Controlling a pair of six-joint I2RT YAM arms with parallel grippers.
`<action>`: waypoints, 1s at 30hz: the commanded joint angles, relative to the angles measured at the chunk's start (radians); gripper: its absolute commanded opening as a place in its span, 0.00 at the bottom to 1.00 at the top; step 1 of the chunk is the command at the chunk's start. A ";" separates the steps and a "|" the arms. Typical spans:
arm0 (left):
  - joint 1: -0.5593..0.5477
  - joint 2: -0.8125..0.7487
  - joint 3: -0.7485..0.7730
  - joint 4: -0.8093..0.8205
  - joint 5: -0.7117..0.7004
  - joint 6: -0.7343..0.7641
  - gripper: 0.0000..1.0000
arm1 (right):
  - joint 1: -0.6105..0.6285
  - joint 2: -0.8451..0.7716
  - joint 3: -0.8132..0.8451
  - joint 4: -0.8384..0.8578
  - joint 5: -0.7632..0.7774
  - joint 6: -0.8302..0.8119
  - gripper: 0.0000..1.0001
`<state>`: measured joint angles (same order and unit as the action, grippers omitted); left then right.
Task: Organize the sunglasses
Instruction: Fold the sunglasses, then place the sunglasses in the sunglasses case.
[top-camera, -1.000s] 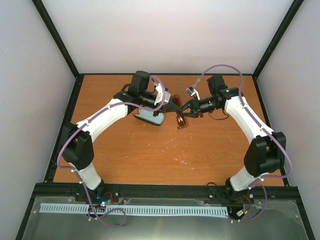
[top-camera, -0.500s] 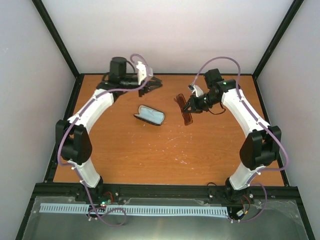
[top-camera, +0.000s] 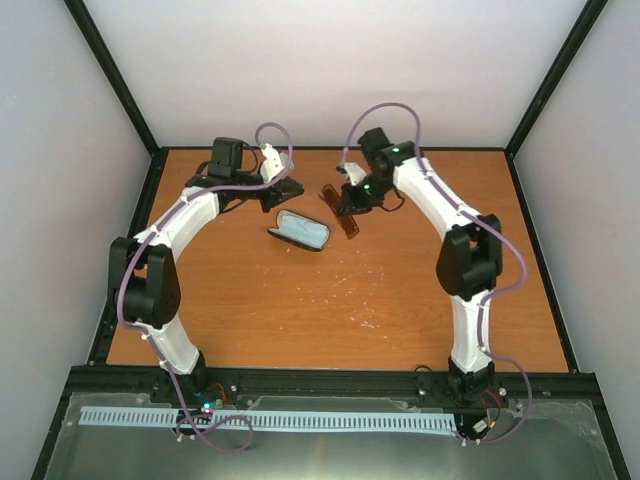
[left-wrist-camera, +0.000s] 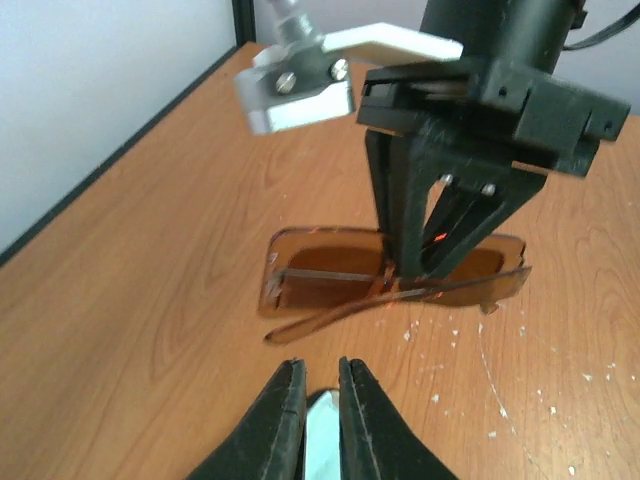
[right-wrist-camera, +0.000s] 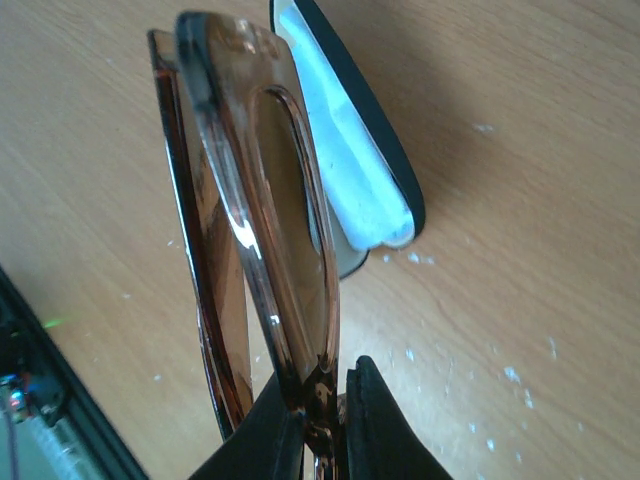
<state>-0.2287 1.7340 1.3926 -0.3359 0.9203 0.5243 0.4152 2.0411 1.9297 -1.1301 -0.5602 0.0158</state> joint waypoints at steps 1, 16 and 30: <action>0.032 -0.041 -0.025 -0.036 -0.033 0.049 0.12 | 0.096 0.098 0.131 -0.014 0.166 -0.019 0.03; 0.292 0.031 0.032 -0.082 0.020 0.049 0.10 | 0.243 0.324 0.371 0.034 0.407 -0.026 0.03; 0.378 -0.002 -0.045 -0.088 0.080 0.138 0.11 | 0.307 0.354 0.368 0.117 0.584 -0.160 0.03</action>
<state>0.1242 1.7531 1.3590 -0.4141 0.9497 0.6132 0.7063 2.4065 2.2955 -1.0615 -0.0467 -0.0692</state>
